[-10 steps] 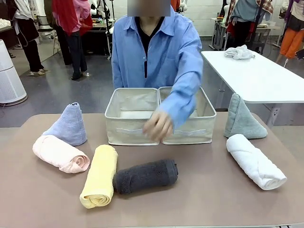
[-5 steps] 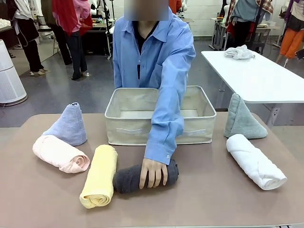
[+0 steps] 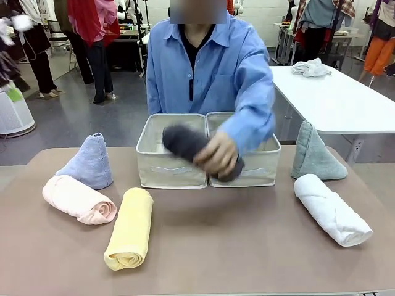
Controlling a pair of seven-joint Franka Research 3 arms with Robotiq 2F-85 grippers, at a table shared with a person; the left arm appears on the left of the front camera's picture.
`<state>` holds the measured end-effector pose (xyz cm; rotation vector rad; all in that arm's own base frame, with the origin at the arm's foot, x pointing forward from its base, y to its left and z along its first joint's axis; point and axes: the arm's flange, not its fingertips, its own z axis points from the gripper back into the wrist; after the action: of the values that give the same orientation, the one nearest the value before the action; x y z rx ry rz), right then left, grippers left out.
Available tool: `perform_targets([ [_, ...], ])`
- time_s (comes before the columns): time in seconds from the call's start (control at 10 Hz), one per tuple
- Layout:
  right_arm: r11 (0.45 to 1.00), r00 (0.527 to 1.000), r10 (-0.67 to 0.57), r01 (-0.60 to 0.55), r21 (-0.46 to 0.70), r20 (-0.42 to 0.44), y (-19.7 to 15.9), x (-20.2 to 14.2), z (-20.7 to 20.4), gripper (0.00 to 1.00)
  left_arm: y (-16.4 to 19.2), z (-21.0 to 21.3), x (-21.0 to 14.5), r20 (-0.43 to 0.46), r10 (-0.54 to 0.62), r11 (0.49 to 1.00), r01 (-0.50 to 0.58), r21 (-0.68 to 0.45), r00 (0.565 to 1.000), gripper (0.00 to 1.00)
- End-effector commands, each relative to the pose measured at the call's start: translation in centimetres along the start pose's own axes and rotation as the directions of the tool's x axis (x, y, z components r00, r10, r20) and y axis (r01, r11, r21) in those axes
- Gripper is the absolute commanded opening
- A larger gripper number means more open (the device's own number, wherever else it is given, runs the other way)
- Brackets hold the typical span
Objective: Sort the towels based on their folding style.
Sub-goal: Pick up one triangle-folded towel and place it in the left Fabric basket.
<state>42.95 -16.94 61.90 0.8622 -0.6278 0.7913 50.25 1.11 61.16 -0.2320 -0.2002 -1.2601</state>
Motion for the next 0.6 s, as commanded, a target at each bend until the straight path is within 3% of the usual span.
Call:
perform_targets([
  [0.0, 1.0, 1.0, 0.001, -0.001, 0.007, 0.019, -0.1, 0.1, 0.0, 1.0, 0.1, -4.3, 3.3, -0.198, -0.09, 0.989, 0.111, 0.097, 0.976, 1.0],
  [0.2, 1.0, 1.0, 0.001, -0.001, 0.007, 0.019, -0.1, 0.1, 0.0, 1.0, 0.7, -9.1, 7.2, -0.303, -0.17, 0.969, 0.215, 0.121, 0.938, 1.0],
  [0.5, 1.0, 1.0, 0.001, -0.001, 0.007, 0.019, -0.1, 0.1, 0.0, 1.0, 0.7, -13.0, 9.4, -0.251, -0.285, 0.951, 0.305, 0.043, 0.925, 1.0],
])
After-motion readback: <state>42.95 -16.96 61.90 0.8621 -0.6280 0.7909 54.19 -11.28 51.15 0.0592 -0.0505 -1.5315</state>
